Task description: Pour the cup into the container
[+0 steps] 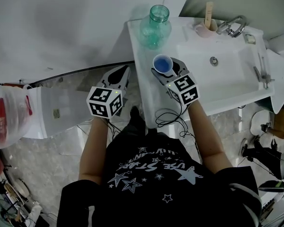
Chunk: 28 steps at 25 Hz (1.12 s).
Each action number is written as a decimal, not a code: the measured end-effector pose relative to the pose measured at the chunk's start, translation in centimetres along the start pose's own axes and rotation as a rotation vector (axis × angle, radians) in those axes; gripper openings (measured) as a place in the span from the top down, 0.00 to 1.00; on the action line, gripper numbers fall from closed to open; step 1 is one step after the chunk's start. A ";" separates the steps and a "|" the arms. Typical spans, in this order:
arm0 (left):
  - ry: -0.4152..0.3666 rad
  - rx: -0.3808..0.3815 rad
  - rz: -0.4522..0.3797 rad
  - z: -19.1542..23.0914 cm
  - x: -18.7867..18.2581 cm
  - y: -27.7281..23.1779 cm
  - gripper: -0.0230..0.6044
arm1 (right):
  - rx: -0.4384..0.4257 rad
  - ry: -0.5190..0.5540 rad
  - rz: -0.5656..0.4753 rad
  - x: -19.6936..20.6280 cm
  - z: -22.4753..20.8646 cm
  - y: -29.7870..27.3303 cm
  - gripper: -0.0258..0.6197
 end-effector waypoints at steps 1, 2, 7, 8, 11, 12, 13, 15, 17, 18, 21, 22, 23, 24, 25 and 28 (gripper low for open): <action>0.003 0.000 0.004 0.1 0.3 0.0 0.94 | -0.004 0.004 0.007 0.4 0.2 -0.3 0.55; 0.005 0.000 0.009 0.1 0.5 0.0 0.94 | -0.007 0.010 0.014 0.8 0.4 -0.6 0.55; 0.000 0.008 0.031 0.2 1.5 0.1 0.94 | -0.017 0.052 0.039 2.3 1.2 -2.0 0.55; 0.002 0.008 0.035 0.3 1.7 0.1 0.94 | -0.021 0.052 0.041 2.6 1.4 -2.2 0.55; 0.007 0.010 0.044 0.4 2.2 0.0 0.94 | -0.030 0.051 0.043 3.1 1.6 -2.8 0.55; 0.010 0.011 0.047 0.4 2.4 0.0 0.94 | -0.030 0.054 0.042 3.2 1.6 -3.0 0.55; 0.012 0.012 0.050 0.5 2.5 0.0 0.94 | -0.028 0.057 0.045 3.3 1.6 -3.2 0.55; 0.020 0.015 0.057 0.5 2.9 -0.1 0.94 | -0.024 0.062 0.059 3.5 1.6 -3.5 0.55; 0.027 0.017 0.065 0.6 3.3 -0.1 0.94 | -0.024 0.062 0.070 3.8 1.7 -3.7 0.55; 0.030 0.019 0.067 0.6 3.4 -0.1 0.94 | -0.024 0.061 0.075 4.0 1.7 -3.8 0.55; 0.038 0.025 0.073 0.5 3.8 -0.2 0.94 | -0.022 0.057 0.075 4.5 1.8 -4.0 0.55; 0.041 0.027 0.075 0.5 4.0 -0.2 0.94 | -0.021 0.050 0.070 4.5 1.8 -4.1 0.55; 0.043 0.029 0.077 0.4 4.1 -0.3 0.94 | -0.021 0.043 0.066 4.5 1.8 -4.1 0.55; 0.045 0.030 0.079 0.4 4.2 -0.3 0.94 | -0.018 0.039 0.067 4.6 1.8 -4.1 0.55; 0.046 0.032 0.080 0.4 4.2 -0.3 0.94 | -0.013 0.039 0.070 4.6 1.8 -4.1 0.54; 0.050 0.037 0.082 0.3 4.4 -0.2 0.94 | 0.002 0.041 0.070 4.6 1.9 -4.1 0.53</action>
Point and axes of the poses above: the fingertips, and each gripper's own axes: y backward along the fingers, z to its left, x out of its underside, the point moved 4 cm from there along y, backward along the fingers, and after that the axes turned 1 degree about z, right-handed, at the moved point
